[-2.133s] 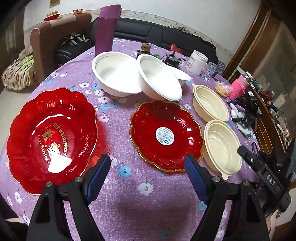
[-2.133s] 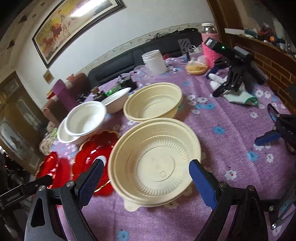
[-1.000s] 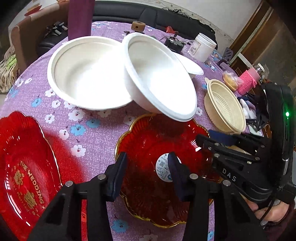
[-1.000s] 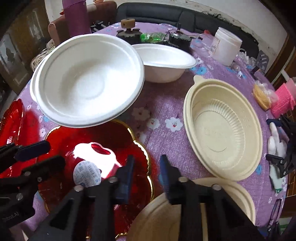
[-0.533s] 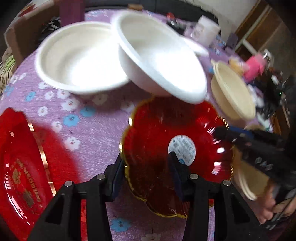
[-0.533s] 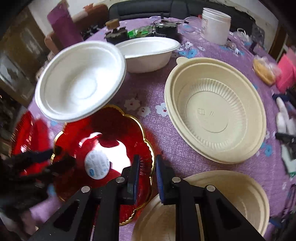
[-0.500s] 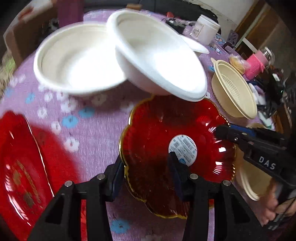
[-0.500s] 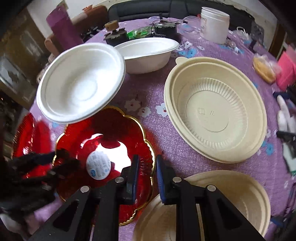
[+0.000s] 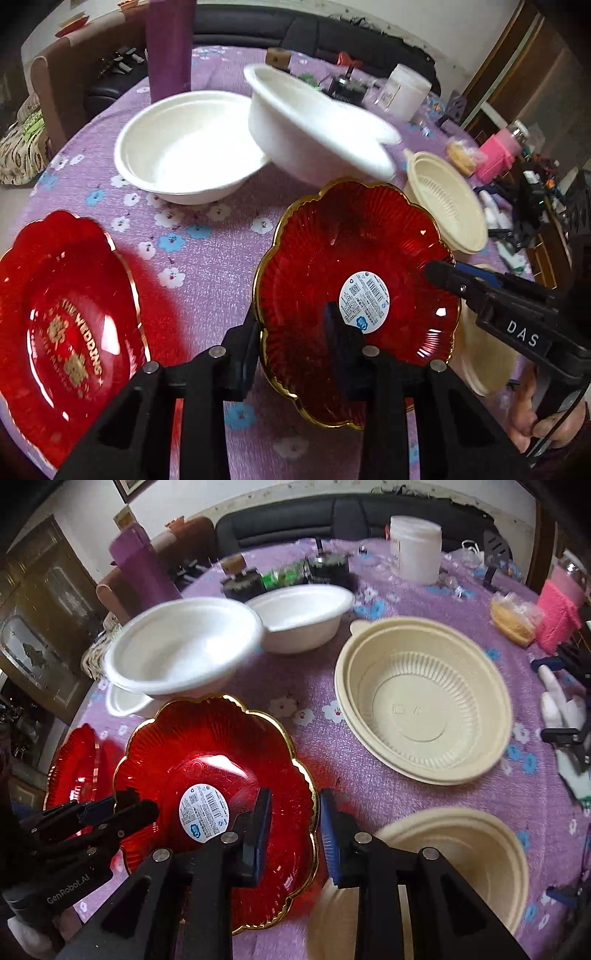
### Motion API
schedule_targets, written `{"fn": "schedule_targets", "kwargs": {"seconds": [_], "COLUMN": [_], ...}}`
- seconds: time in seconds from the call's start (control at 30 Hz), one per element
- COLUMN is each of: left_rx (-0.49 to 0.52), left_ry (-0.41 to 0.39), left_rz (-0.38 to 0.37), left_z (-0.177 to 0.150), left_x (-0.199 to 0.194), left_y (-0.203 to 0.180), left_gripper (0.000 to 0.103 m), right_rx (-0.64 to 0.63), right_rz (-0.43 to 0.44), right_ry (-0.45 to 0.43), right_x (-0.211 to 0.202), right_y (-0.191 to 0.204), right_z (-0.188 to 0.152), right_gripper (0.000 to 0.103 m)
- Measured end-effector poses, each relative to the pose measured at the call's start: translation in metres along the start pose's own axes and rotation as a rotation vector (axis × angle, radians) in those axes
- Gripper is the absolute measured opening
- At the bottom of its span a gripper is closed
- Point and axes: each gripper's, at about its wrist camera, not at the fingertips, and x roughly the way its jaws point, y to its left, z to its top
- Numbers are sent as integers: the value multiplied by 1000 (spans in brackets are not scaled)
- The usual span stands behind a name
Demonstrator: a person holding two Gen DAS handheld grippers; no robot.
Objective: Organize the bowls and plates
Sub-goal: 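Lower the red sticker plate onto the 'THE WEDDING' plate and release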
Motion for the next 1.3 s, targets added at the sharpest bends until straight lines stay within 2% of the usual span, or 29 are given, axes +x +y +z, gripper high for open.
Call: {"fn": "schedule_targets", "kwargs": {"seconds": [0.2, 0.33, 0.47, 0.63, 0.8, 0.9, 1.07, 1.17, 1.23, 1.3], "left_rx": [-44, -99, -178, -271, -345, -360, -356, -356, -367, -372], "left_ry": [-61, -112, -163, -192, -179, -164, -149, -149, -153, -175], "left_rz": [-23, -4, 39, 103, 150, 180, 160, 144, 143, 127], "left_z": [-13, -19, -30, -40, -43, -40, -42, -43, -43, -43], "left_x": [-37, -63, -90, -103, -92, -81, -70, -69, -71, -78], "left_y": [12, 35, 79, 134, 179, 196, 210, 210, 209, 208], "left_gripper": [32, 32, 33, 37, 37, 39, 52, 60, 67, 68], "right_rx": [16, -24, -84, -149, -183, -201, -187, -196, -216, -213], "right_rz": [34, 68, 135, 183, 190, 169, 163, 162, 152, 173], "right_ry": [-53, -94, -107, -60, 10, 34, 53, 32, 12, -4], "right_x": [-33, -50, -52, -24, 17, 35, 62, 69, 65, 58], "right_y": [16, 52, 101, 164, 209, 219, 221, 222, 225, 225], "right_z": [-12, -12, -5, 1, 5, 6, 1, -3, -4, -6], "right_gripper": [28, 28, 28, 29, 29, 29, 30, 35, 44, 55]}}
